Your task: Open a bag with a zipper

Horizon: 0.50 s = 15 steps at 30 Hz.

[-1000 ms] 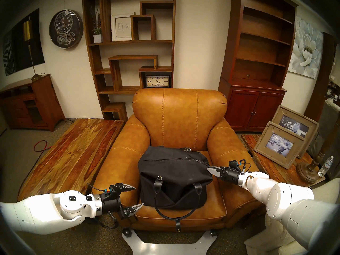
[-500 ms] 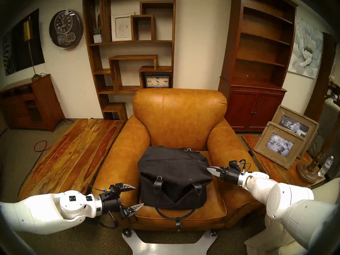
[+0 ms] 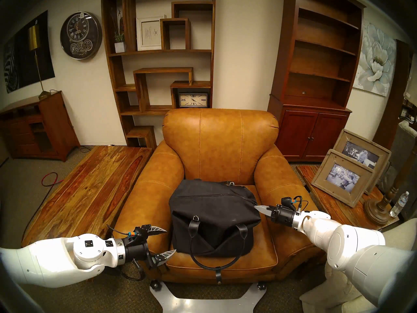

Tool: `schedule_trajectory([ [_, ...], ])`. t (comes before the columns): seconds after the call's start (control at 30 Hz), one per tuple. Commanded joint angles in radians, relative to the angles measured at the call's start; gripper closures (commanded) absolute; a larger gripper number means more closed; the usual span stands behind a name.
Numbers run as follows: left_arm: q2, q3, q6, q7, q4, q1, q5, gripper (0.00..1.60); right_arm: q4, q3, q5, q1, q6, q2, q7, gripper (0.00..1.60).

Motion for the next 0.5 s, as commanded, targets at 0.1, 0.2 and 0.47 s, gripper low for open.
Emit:
schedule_trajectory([
  [0.1, 0.001, -0.003, -0.010, -0.001, -0.008, -0.003, 0.000, 0.00, -0.020, -0.019, -0.013, 0.061, 0.035, 0.006, 0.063, 1.60],
  [0.2, 0.001, -0.002, -0.010, -0.001, -0.008, -0.004, 0.000, 0.00, -0.024, -0.033, -0.025, 0.081, 0.058, 0.008, 0.078, 1.60],
  [0.47, 0.002, 0.000, -0.012, -0.001, -0.008, -0.005, 0.000, 0.00, -0.039, -0.073, -0.073, 0.105, 0.072, -0.008, 0.069, 1.60],
])
